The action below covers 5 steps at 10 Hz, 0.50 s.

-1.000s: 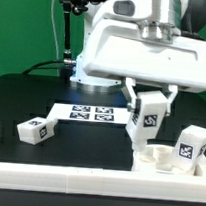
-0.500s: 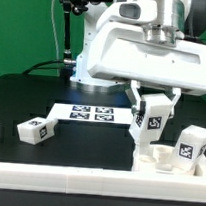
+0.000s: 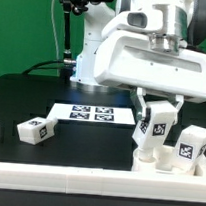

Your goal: Assemble stool

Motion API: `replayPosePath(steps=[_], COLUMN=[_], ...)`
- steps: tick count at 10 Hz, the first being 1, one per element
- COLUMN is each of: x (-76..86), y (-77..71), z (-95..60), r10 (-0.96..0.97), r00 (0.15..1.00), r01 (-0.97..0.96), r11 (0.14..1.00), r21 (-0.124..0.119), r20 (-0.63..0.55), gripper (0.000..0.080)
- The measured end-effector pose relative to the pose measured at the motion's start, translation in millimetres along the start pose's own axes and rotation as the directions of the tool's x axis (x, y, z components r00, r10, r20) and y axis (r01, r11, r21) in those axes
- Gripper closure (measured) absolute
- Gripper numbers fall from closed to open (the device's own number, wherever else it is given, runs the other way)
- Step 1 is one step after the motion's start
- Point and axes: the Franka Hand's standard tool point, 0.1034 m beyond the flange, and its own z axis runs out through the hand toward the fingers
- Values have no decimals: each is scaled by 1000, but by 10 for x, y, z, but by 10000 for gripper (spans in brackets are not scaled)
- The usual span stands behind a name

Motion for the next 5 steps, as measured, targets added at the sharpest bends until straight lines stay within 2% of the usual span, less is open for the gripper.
replayPosePath(steps=[5], x=[-3], y=[0], z=[22], r10=[-1], r00=[1000], r01=[1], r11=[1000], r21=[-1], r20=[0], gripper=[475])
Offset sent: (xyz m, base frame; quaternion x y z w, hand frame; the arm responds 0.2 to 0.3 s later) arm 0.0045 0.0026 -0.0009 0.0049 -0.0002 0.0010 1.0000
